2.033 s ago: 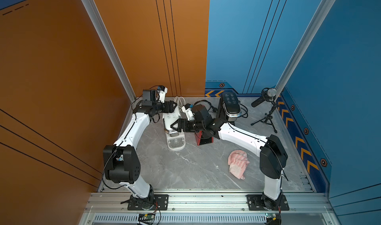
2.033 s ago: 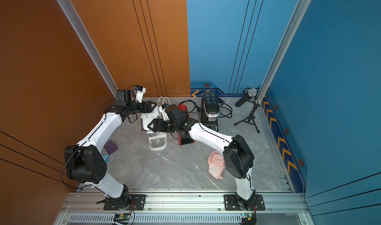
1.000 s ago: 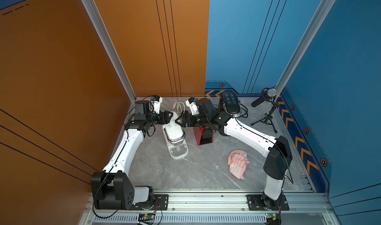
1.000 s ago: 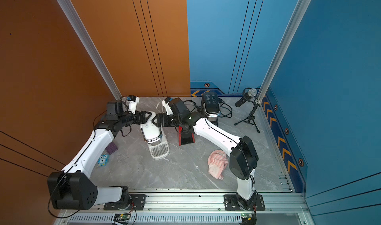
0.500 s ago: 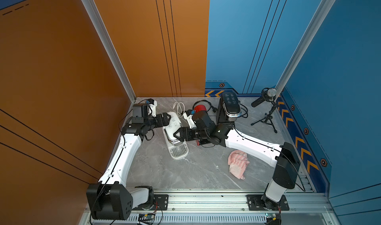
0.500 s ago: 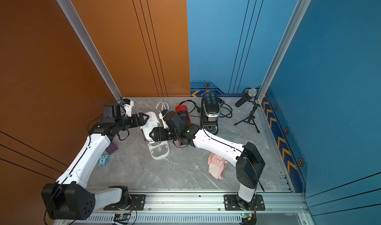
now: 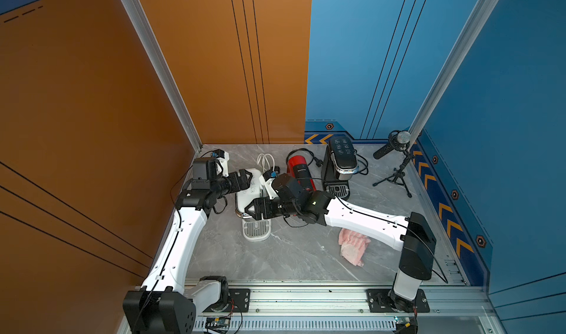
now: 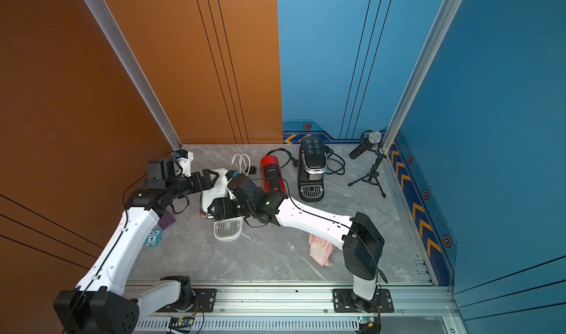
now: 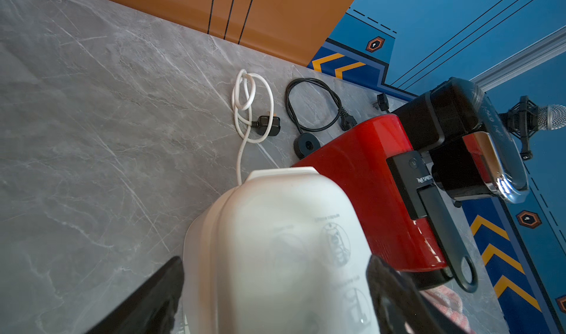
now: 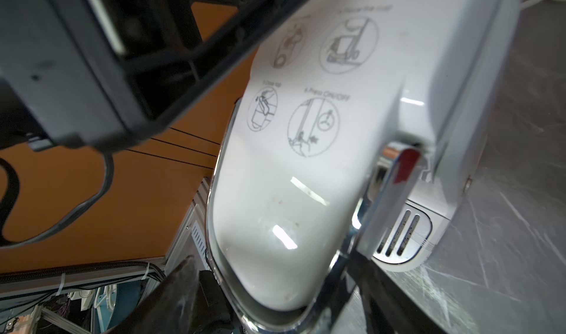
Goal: Wipe the surface of a coffee machine
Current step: Move the coffee machine to the center of the board.
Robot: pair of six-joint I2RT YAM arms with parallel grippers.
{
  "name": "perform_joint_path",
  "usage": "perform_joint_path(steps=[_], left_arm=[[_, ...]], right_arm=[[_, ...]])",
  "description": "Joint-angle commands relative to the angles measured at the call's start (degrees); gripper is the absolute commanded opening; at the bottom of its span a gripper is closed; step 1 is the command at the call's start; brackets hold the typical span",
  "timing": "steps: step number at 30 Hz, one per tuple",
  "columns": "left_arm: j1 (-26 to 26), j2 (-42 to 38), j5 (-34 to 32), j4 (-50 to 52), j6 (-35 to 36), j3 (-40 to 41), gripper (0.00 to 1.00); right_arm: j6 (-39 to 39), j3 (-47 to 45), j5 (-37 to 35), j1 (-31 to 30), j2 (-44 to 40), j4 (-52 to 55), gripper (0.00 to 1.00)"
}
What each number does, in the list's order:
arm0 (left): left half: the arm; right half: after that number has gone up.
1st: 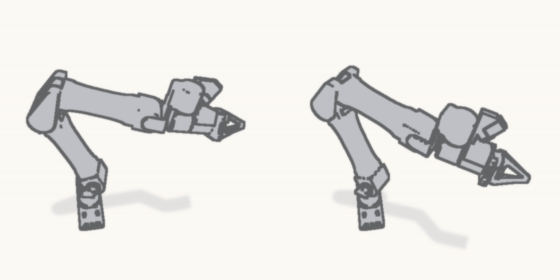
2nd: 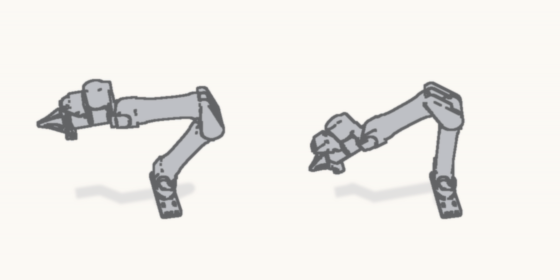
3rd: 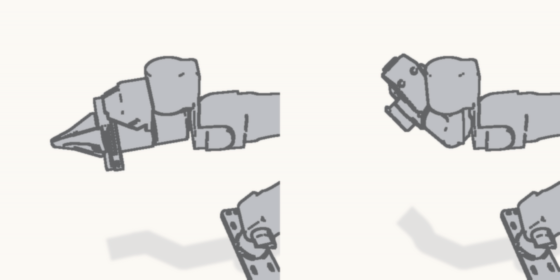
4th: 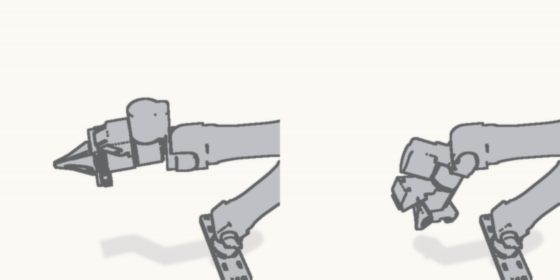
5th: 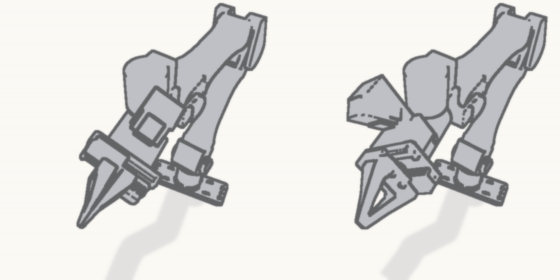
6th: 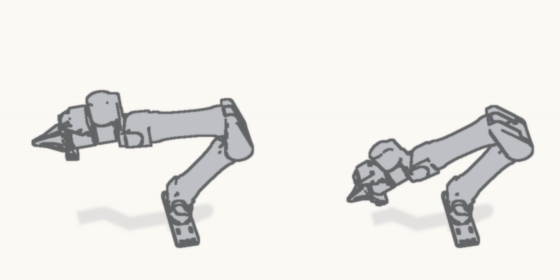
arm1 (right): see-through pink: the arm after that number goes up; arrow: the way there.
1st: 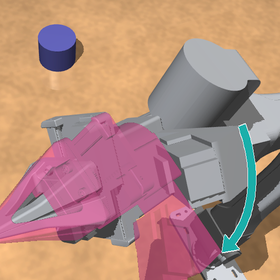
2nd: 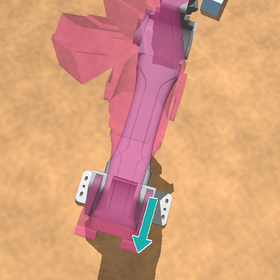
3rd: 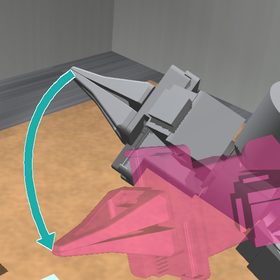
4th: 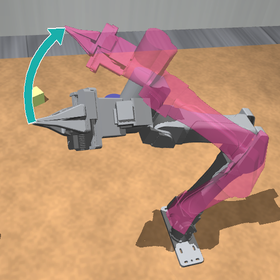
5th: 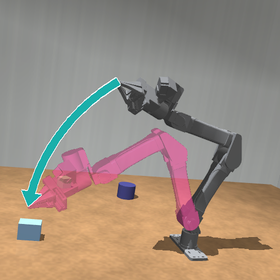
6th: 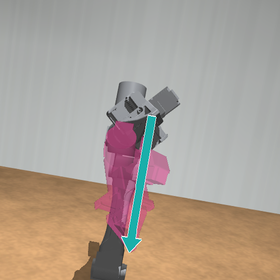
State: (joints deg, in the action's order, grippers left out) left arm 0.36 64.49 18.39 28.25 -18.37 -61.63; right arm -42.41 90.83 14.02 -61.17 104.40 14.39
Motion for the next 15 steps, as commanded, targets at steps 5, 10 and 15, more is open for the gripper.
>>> perform_joint_path(steps=[5,10,15], left_arm=[[-0.45,-8.18,-2.74,2.69,-2.89,4.19,0.97],[-0.45,-13.05,-4.67,3.12,-5.82,7.56,0.97],[-0.27,-18.21,-4.48,3.39,-7.86,9.59,0.97]], right_arm=[[2.12,3.51,-3.33,-0.58,1.07,9.53,0.83],[2.07,-3.32,-10.23,0.70,-5.20,13.74,0.83],[1.02,-11.05,-19.97,1.80,-16.54,20.24,0.83]])
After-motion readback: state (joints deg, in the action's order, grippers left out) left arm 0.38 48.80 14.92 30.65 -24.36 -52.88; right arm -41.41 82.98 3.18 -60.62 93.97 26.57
